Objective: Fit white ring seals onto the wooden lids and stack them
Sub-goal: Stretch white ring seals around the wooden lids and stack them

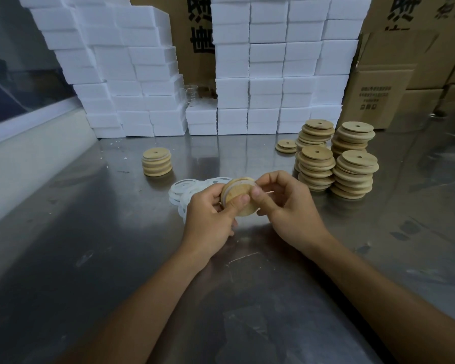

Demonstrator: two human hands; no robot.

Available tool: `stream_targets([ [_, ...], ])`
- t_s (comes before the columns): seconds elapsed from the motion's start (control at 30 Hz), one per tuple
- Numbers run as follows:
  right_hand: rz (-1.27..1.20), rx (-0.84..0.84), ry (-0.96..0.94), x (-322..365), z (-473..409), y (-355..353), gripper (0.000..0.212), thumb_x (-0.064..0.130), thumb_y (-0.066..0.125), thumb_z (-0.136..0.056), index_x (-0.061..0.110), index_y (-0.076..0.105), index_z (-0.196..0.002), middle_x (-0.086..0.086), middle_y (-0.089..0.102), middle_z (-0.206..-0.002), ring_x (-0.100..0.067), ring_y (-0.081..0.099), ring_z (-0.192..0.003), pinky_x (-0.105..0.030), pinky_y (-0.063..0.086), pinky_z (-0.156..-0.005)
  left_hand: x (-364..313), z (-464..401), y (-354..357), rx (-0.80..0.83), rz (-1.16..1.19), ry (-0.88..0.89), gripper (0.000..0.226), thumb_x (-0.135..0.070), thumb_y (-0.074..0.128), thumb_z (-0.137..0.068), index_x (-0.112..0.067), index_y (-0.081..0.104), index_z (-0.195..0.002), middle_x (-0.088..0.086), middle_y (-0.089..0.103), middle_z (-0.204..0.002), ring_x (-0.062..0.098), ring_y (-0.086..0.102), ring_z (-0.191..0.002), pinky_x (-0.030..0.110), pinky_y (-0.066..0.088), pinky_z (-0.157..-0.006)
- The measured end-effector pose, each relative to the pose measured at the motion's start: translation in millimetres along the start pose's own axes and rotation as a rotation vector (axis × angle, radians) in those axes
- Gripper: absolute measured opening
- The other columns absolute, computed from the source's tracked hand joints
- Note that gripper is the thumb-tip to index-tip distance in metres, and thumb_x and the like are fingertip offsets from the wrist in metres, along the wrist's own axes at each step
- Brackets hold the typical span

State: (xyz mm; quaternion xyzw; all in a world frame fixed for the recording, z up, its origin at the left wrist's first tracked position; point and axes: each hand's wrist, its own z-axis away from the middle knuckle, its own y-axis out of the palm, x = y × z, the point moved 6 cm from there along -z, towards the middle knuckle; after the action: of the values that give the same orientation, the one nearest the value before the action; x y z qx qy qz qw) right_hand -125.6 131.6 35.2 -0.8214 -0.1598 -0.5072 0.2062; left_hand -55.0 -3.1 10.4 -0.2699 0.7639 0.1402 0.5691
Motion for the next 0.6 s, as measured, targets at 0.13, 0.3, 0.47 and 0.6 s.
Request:
stream_targets([
  [0.13, 0.148, -0.057, -0.087, 4.4, 2.8, -0.4, 0.017, 0.011, 0.073, -0.087, 0.022, 0.061, -0.088, 0.007, 0.068, -0.082, -0.009, 0.067, -0.075, -0.027, 0.057, -0.068, -8.6, 4.1, 0.6, -0.027, -0.126, 0.080, 0.033, -0.020, 0.066, -0.093, -0.030, 0.061, -0.124, 0.006, 0.067, -0.092, 0.012, 0.062, -0.061, 0.025, 0.049, -0.046],
  [0.3, 0.272, -0.113, -0.283, 17.9, 8.4, 0.7, 0.018, 0.011, 0.073, -0.087, 0.023, 0.061, -0.091, 0.013, 0.067, -0.084, -0.005, 0.068, -0.077, -0.024, 0.056, -0.064, -41.4, 17.3, 2.0, -0.159, -0.560, 0.479, 0.039, -0.010, 0.063, -0.094, -0.021, 0.062, -0.132, 0.003, 0.063, -0.114, 0.018, 0.063, -0.097, 0.026, 0.053, -0.073],
  [0.47, 0.369, -0.139, -0.348, 22.1, 10.2, 1.0, 0.012, 0.011, 0.073, -0.087, 0.016, 0.066, -0.095, 0.010, 0.066, -0.086, -0.003, 0.064, -0.080, -0.019, 0.054, -0.064, -56.1, 25.5, -4.8, -0.265, -0.683, 0.642, 0.026, -0.008, 0.072, -0.088, -0.013, 0.075, -0.112, 0.005, 0.070, -0.102, 0.022, 0.068, -0.083, 0.032, 0.054, -0.065],
  [0.6, 0.379, -0.140, -0.368, 24.1, 10.7, 1.8, 0.009, 0.010, 0.073, -0.087, 0.012, 0.067, -0.093, 0.008, 0.066, -0.085, -0.002, 0.061, -0.081, -0.013, 0.050, -0.065, -59.7, 25.4, -7.6, -0.290, -0.664, 0.691, 0.005, -0.006, 0.074, -0.085, -0.007, 0.077, -0.089, 0.003, 0.070, -0.086, 0.019, 0.065, -0.075, 0.027, 0.050, -0.064],
])
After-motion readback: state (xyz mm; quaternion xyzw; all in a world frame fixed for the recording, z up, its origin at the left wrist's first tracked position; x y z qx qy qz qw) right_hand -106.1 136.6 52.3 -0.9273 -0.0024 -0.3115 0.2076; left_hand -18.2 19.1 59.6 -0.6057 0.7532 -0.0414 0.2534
